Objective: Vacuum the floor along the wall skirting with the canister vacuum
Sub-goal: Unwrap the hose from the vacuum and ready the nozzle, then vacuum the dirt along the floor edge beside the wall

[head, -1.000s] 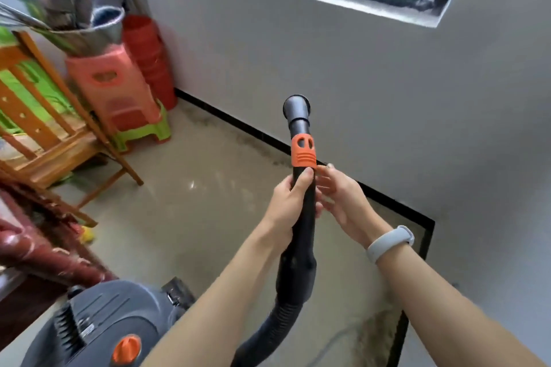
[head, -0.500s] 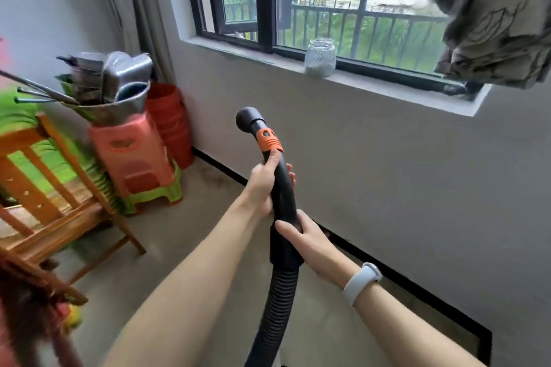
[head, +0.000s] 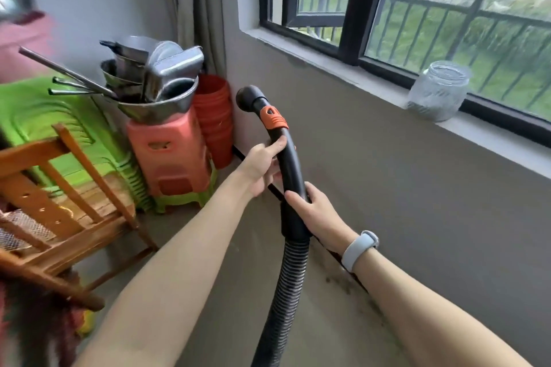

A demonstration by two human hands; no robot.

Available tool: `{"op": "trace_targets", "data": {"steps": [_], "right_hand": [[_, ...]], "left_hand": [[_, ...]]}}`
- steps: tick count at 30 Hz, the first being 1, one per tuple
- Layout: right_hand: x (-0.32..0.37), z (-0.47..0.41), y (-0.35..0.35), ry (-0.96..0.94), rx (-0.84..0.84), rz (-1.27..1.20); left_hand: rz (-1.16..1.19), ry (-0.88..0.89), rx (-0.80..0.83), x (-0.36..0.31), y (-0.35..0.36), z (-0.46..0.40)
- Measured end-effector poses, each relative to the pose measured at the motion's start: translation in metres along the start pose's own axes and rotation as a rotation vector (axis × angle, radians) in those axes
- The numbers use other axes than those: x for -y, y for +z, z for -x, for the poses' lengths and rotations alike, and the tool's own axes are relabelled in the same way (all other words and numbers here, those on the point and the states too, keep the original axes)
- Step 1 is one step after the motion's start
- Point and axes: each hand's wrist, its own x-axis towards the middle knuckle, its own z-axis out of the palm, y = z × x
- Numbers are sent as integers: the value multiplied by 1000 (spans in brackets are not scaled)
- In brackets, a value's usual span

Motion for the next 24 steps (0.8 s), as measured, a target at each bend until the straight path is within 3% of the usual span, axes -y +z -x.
{"op": "trace_targets", "data": {"steps": [4, 14, 24], "right_hand": [[11, -91, -4, -33, 55, 40], [15, -355, 3, -21, 147, 96], [-5, -529, 86, 94, 179, 154]], "left_hand": [[47, 29, -64, -26, -24, -76], [-91, 17, -194, -83, -83, -307], [-218, -95, -226, -95, -217, -476]]}}
